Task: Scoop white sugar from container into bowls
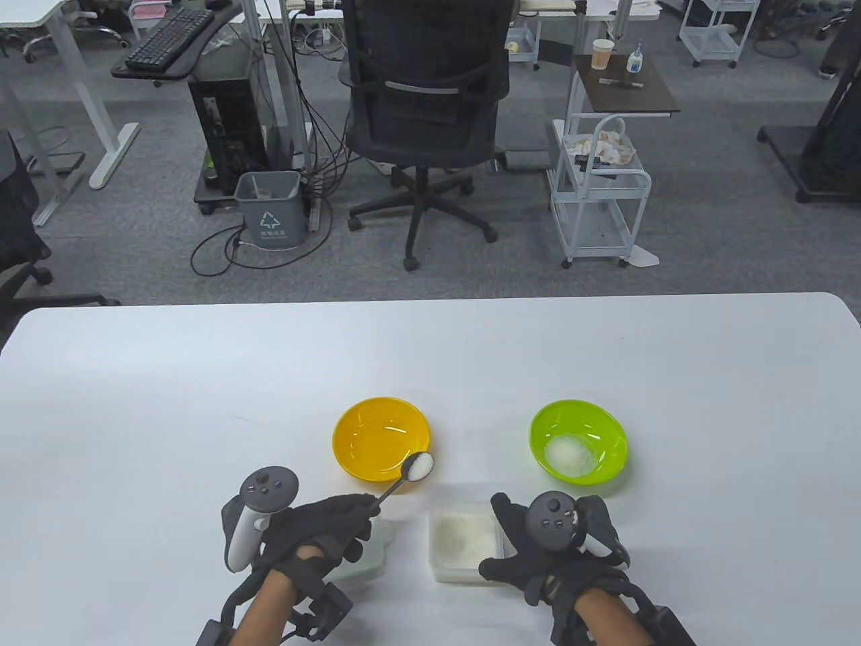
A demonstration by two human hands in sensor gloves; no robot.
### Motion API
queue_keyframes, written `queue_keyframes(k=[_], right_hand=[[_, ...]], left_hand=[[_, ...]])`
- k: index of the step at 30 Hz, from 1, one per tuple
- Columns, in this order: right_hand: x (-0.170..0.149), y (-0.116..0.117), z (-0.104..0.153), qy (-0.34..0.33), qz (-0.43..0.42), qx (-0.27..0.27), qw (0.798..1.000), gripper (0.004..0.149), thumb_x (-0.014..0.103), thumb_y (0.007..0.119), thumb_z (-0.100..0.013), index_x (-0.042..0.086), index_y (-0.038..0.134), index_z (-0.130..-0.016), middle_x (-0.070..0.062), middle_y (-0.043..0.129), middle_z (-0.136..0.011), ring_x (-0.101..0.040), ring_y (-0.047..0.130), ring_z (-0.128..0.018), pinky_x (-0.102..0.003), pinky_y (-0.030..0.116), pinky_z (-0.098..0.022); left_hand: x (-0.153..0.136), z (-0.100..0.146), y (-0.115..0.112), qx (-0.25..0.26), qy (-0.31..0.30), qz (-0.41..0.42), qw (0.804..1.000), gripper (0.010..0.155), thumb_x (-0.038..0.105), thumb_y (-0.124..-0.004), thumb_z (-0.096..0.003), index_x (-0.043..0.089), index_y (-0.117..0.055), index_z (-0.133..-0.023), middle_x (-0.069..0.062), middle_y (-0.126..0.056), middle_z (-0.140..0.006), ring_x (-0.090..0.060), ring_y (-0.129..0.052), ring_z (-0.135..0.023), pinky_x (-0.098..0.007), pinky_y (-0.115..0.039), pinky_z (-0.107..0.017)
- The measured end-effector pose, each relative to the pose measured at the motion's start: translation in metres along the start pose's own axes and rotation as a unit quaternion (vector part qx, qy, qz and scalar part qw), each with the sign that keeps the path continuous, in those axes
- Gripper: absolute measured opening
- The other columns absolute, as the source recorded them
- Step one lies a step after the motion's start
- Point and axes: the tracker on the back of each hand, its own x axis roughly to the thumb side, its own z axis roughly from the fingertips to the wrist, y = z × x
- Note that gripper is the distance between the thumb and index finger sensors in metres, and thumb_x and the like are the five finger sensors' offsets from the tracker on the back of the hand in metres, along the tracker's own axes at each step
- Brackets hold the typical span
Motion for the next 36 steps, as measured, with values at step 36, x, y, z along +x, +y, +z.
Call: queue_keyframes(k=[36], right_hand=[[0.0, 0.0, 0.0, 0.0, -0.008, 0.001, 1.0, 0.093, 0.068, 0.076, -0.041, 0.031, 0.025, -0.11, -0.014, 0.046, -0.117, -0.041, 0.058, -0.106, -0.062, 0.045, -0.076]], left_hand=[[0.029, 0.019, -0.005, 0.281, -0.013, -0.339, 0.898, 0.055, 0.031, -0.081, -0.0442, 0.054, -0.076, -0.094, 0.015, -0.083, -0.098, -0.007, -0.099, -0.065, -0.042, -0.079, -0.06]])
